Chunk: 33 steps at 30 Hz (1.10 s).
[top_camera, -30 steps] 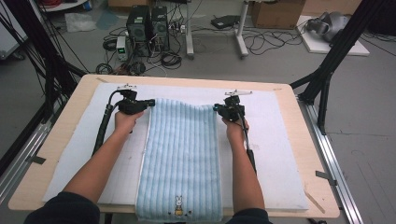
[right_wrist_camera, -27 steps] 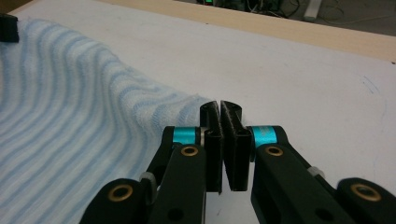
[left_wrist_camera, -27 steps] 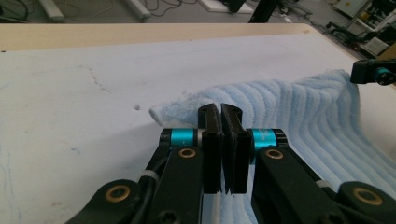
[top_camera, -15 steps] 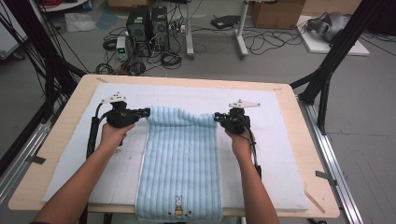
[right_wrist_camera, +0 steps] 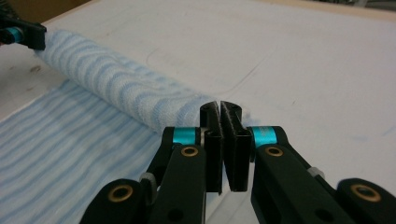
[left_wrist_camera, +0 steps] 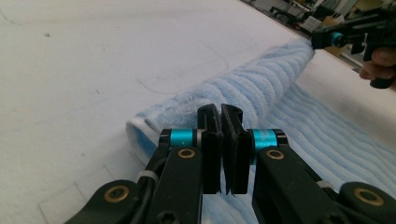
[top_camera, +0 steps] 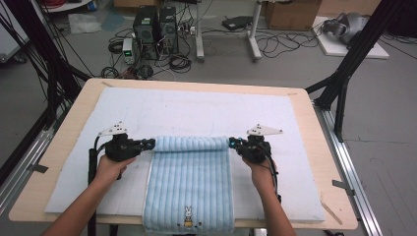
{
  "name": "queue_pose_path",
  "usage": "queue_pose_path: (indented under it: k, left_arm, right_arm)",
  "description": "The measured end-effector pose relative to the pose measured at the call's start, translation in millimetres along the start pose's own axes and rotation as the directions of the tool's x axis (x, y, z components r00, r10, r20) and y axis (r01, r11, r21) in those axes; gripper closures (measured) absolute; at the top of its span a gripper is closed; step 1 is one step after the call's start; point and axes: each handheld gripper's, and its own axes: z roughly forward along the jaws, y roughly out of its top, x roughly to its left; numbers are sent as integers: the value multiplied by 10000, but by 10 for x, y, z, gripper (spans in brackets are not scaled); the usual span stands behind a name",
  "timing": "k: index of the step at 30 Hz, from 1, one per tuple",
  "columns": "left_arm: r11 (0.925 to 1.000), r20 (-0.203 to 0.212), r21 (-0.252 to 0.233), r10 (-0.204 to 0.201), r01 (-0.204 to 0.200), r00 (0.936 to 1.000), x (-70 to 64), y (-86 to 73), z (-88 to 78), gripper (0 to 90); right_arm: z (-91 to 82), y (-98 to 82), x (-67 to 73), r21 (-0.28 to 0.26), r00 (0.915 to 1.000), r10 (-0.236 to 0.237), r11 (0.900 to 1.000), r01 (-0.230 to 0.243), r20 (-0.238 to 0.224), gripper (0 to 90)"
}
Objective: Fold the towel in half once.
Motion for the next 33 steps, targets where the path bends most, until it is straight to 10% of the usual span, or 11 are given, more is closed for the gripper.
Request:
queue_pose_path:
  k: [10,13,22,29,33]
  left_arm:
    - [9987,42,508,-63,61,10000,-50,-257,-83,769]
    - [9992,-331,107,-375,379,9987,-1,-232,-110,508]
    - [9992,-701,-299,-281,260,9971,92,1,8,492]
    - [9934,-668,1145,39,38,9978,71,-80,185,571]
    - [9919,-782,1267,187,-86,9968,61,-107,151,865]
  right_arm:
    - [-55,-323,179,885,9997,-224,9958,233,-110,801]
    - [-130,-267,141,199,9997,230,9995,-232,75,617]
    - [17,-82,37,-197,9962,863,9961,-861,120,564]
    - [381,-64,25,1215,9971,762,9897,-754,-20,612]
    - [396,-123,22,1591,9985,490,9863,-444,-252,829]
